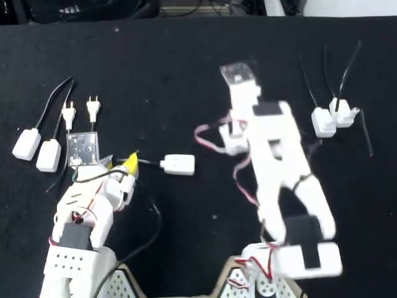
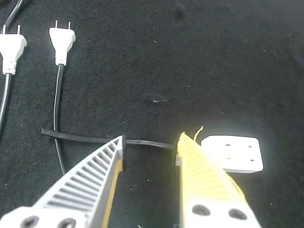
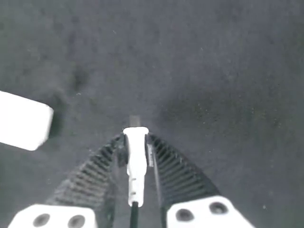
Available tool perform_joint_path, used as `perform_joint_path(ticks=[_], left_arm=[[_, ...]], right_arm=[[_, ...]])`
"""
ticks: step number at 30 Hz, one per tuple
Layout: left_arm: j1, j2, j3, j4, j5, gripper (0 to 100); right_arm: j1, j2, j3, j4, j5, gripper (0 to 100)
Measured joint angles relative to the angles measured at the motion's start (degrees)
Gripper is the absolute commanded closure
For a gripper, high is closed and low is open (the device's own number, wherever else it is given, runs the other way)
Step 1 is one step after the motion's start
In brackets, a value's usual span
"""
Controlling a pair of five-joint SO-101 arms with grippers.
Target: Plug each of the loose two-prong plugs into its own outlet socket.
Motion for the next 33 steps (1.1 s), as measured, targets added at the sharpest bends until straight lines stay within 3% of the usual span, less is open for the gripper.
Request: perform_joint_path(ticks=[5,14,19,29,33], left_arm=[[0.00,0.00,0.00,0.00,0.00,81],[0.00,0.00,0.00,0.00,0.00,81],[0.00,0.00,0.00,0.00,0.00,81],[0.00,0.00,0.00,0.00,0.00,81],[0.00,0.00,0.00,0.00,0.00,81]], right_arm=[[3.52,-3.96,12.48,-8.09,2.99,98.8],[6.33,-8.00,19.34,-8.88,4.57,98.2],[6.42,-8.53,22.77,-8.97,4.57,86.1],[6.77,-7.56,24.79,-9.05,4.66,98.9],[6.77,-7.56,24.97,-9.05,4.57,97.9]])
